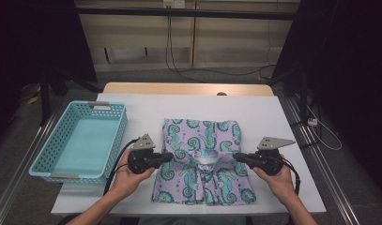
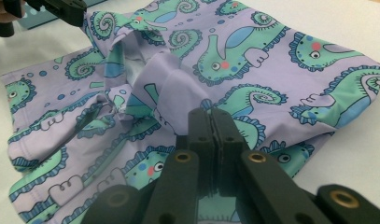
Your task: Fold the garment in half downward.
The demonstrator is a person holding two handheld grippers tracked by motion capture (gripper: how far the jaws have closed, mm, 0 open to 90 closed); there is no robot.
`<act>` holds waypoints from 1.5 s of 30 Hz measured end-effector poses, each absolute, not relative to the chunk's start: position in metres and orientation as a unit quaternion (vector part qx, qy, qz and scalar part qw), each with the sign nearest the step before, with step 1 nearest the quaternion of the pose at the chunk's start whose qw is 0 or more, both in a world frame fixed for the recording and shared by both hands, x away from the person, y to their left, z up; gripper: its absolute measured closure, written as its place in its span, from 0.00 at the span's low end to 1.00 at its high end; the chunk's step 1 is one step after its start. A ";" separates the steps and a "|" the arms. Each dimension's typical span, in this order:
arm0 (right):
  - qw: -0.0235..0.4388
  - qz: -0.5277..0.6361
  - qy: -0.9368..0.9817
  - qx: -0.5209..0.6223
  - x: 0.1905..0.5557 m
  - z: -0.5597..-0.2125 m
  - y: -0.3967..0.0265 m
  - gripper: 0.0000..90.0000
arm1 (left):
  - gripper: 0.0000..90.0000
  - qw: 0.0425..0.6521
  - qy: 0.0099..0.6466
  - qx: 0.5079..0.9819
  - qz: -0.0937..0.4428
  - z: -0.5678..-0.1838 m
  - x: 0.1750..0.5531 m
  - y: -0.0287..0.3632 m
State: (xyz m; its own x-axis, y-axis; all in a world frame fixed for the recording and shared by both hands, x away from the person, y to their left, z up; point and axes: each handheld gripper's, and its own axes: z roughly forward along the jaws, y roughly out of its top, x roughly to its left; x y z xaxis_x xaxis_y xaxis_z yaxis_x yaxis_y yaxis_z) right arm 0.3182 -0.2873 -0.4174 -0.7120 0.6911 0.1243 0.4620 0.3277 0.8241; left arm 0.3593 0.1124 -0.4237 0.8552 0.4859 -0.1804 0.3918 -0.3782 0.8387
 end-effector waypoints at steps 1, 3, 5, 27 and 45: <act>0.126 0.456 0.805 0.357 0.317 -0.417 -0.287 0.98 | 0.98 0.492 0.264 0.828 0.047 -0.424 0.359 0.113; 0.125 0.457 0.806 0.354 0.314 -0.416 -0.287 0.98 | 0.98 0.494 0.269 0.826 0.045 -0.424 0.357 0.113; 0.126 0.458 0.806 0.353 0.312 -0.415 -0.287 0.98 | 0.98 0.494 0.268 0.826 0.042 -0.424 0.355 0.114; 0.125 0.463 0.805 0.348 0.298 -0.413 -0.289 0.98 | 0.98 0.491 0.258 0.832 0.030 -0.420 0.335 0.122; 0.111 0.428 0.829 0.341 0.283 -0.426 -0.285 0.98 | 0.97 0.432 0.233 0.871 0.021 -0.431 0.324 0.119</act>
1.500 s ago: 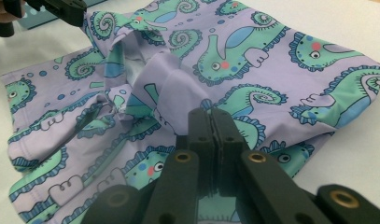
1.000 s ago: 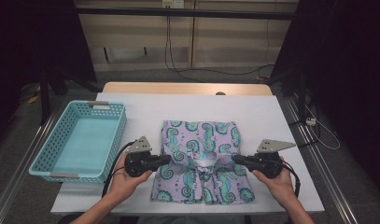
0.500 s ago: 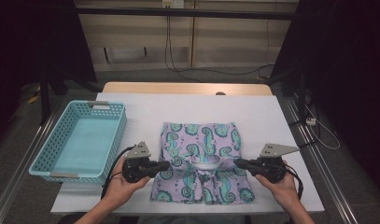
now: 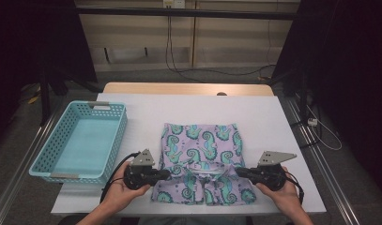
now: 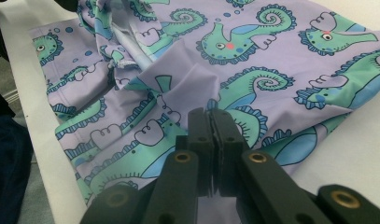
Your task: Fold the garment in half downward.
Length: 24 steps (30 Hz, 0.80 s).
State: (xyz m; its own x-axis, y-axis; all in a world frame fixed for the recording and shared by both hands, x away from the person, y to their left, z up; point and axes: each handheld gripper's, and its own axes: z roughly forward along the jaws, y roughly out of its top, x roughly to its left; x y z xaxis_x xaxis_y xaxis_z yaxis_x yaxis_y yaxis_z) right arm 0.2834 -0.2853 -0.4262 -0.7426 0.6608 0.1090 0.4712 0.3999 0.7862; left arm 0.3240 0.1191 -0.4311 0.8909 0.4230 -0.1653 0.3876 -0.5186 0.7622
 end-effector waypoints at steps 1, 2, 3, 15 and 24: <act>0.111 0.427 0.831 0.339 0.284 -0.427 -0.285 0.98 | 0.97 0.431 0.232 0.872 0.020 -0.432 0.324 0.118; 0.109 0.426 0.831 0.340 0.284 -0.428 -0.284 0.98 | 0.97 0.428 0.231 0.874 0.022 -0.432 0.324 0.118; 0.109 0.423 0.833 0.339 0.283 -0.428 -0.284 0.98 | 0.97 0.426 0.228 0.875 0.019 -0.432 0.323 0.117; 0.099 0.390 0.852 0.336 0.276 -0.438 -0.283 0.98 | 0.97 0.386 0.209 0.898 0.014 -0.440 0.322 0.111; 0.094 0.377 0.857 0.339 0.265 -0.443 -0.285 0.98 | 0.97 0.371 0.199 0.907 0.005 -0.442 0.319 0.108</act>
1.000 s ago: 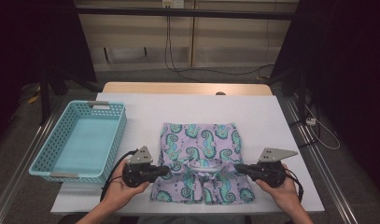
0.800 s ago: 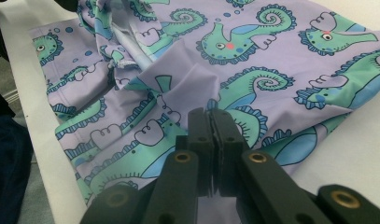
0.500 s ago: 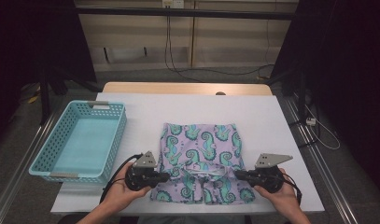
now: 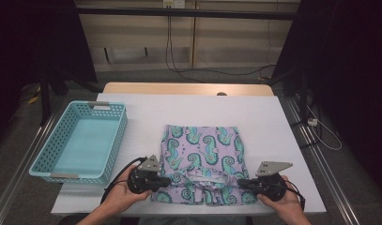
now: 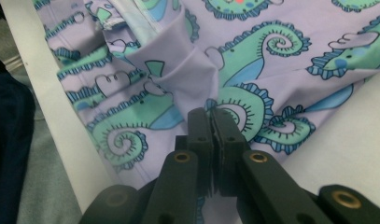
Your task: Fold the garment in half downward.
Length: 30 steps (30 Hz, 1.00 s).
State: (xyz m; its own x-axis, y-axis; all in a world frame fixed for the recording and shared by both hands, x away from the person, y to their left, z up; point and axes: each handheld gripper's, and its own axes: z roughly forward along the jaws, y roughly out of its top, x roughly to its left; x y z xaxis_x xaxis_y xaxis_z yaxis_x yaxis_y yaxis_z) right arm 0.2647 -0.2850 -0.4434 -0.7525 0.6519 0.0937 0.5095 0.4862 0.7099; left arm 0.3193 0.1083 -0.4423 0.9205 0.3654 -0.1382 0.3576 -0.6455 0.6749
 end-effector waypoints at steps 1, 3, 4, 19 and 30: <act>0.094 0.375 0.858 0.337 0.265 -0.445 -0.285 0.98 | 0.97 0.368 0.198 0.908 0.004 -0.443 0.319 0.107; 0.094 0.366 0.862 0.336 0.267 -0.447 -0.283 0.98 | 0.97 0.363 0.195 0.911 0.004 -0.445 0.318 0.106; 0.094 0.360 0.865 0.336 0.267 -0.449 -0.282 0.97 | 0.97 0.363 0.196 0.911 0.003 -0.445 0.318 0.106; 0.110 0.397 0.839 0.355 0.272 -0.435 -0.285 0.64 | 0.68 0.415 0.203 0.887 0.000 -0.433 0.317 0.105; 0.104 0.435 0.831 0.331 0.280 -0.416 -0.255 0.67 | 0.51 0.452 0.227 0.862 0.007 -0.418 0.336 0.077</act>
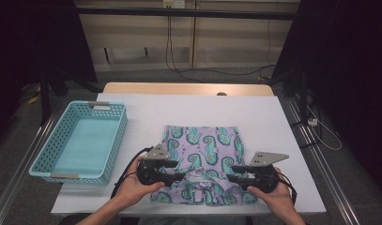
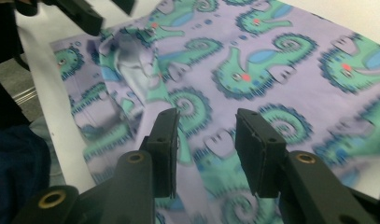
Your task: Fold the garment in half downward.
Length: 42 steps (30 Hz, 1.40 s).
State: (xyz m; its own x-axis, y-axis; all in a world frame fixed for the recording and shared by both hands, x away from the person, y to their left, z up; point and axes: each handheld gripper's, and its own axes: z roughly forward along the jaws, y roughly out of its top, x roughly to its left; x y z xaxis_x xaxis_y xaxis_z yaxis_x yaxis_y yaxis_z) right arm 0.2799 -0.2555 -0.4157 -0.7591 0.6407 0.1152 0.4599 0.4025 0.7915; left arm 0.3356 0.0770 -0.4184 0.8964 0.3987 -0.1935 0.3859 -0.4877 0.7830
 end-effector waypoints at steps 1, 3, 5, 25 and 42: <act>0.100 0.436 0.832 0.328 0.281 -0.415 -0.251 0.68 | 0.51 0.455 0.226 0.861 0.007 -0.417 0.336 0.073; 0.092 0.436 0.836 0.320 0.283 -0.416 -0.244 0.67 | 0.50 0.455 0.221 0.862 0.008 -0.415 0.338 0.065; 0.086 0.435 0.840 0.313 0.284 -0.417 -0.236 0.67 | 0.49 0.446 0.219 0.868 0.007 -0.415 0.339 0.057; 0.072 0.423 0.855 0.291 0.272 -0.425 -0.226 0.97 | 0.93 0.437 0.183 0.880 -0.016 -0.420 0.318 0.062; 0.054 0.410 0.873 0.259 0.250 -0.428 -0.227 1.00 | 0.95 0.407 0.141 0.902 -0.032 -0.434 0.287 0.067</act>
